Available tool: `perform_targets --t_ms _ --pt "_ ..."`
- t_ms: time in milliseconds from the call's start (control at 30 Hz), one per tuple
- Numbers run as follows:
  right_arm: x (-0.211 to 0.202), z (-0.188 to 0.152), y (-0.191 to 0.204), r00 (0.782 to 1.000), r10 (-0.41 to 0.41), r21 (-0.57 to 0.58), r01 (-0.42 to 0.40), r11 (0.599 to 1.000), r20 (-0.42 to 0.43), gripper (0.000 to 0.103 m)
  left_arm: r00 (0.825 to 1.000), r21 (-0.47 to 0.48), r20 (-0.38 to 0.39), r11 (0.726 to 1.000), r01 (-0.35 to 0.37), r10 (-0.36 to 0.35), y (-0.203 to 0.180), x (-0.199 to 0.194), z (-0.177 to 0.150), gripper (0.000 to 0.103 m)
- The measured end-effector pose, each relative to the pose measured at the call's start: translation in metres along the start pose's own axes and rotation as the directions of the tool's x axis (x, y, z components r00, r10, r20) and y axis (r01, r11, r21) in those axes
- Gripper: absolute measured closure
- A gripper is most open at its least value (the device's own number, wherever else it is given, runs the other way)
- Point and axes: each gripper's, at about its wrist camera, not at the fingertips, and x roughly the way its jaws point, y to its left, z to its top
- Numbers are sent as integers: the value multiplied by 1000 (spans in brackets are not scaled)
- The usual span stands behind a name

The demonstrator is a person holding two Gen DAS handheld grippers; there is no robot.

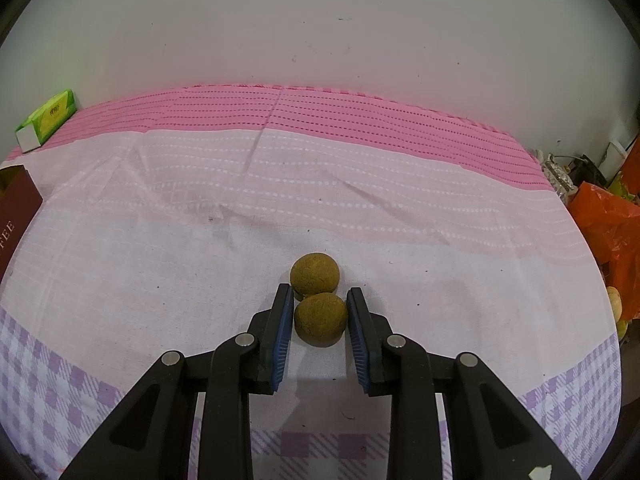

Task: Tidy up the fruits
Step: 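Carry the orange into the gold tray and open the left gripper, then withdraw the open left gripper from the tray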

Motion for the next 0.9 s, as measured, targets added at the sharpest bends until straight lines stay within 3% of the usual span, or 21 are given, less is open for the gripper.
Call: perform_targets --t_ms 400,900 --pt "-1 0 1 1000 -16 -12 16 1000 2 77 998 -19 61 1000 2 -1 1 -22 0 48" --pt "0 -1 0 1000 -5 -2 5 1000 1 77 988 -112 118 990 -86 100 29 -56 -3 37"
